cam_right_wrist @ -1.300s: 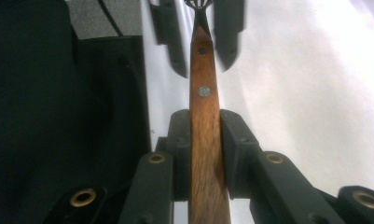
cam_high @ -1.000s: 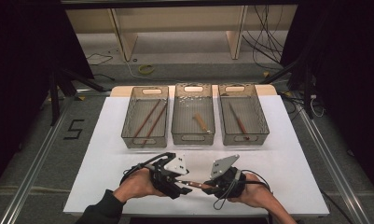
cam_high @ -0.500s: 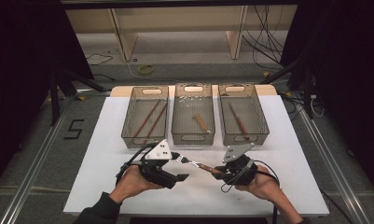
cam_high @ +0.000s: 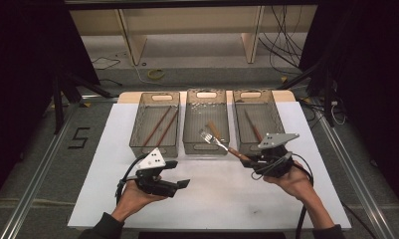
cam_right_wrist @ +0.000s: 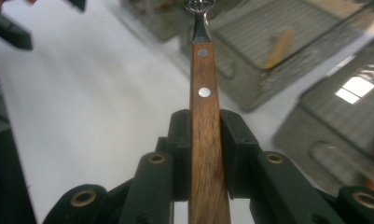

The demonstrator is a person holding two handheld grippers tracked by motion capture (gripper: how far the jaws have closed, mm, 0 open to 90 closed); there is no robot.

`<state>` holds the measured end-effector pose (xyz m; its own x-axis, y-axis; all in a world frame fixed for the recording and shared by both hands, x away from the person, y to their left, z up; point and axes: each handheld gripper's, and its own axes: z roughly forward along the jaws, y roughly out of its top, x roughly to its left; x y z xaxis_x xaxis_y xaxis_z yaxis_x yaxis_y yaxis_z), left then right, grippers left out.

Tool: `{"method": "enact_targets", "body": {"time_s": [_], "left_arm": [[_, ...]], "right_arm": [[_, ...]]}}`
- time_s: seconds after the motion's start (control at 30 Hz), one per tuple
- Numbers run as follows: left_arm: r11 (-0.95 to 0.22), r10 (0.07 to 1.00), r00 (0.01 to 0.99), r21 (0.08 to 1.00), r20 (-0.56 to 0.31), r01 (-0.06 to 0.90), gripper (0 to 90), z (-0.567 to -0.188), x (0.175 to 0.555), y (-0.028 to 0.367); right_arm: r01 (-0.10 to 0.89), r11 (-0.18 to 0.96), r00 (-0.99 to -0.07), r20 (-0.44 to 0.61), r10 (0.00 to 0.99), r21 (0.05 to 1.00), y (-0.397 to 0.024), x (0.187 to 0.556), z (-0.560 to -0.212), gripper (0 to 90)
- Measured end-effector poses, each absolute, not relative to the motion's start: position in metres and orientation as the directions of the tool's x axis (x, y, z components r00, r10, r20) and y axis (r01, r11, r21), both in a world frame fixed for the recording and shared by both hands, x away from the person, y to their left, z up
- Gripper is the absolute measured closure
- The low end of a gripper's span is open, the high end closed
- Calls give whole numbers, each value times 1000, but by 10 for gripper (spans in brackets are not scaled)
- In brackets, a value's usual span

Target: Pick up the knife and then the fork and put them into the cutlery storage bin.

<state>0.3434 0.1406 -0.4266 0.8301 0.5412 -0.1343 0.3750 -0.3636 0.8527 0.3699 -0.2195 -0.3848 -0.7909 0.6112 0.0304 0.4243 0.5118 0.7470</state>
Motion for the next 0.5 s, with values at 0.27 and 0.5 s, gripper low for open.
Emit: {"method": "enact_targets", "body": {"time_s": [0.27, 0.5], "left_arm": [[-325, 561, 812, 858, -164, 398, 215, -434, 346, 153], [-309, 581, 793, 851, -186, 425, 214, -443, 347, 162]], "right_arm": [[446, 460, -737, 25, 675, 768, -235, 391, -374, 760], [469, 437, -698, 20, 715, 768, -243, 410, -364, 761]]}}
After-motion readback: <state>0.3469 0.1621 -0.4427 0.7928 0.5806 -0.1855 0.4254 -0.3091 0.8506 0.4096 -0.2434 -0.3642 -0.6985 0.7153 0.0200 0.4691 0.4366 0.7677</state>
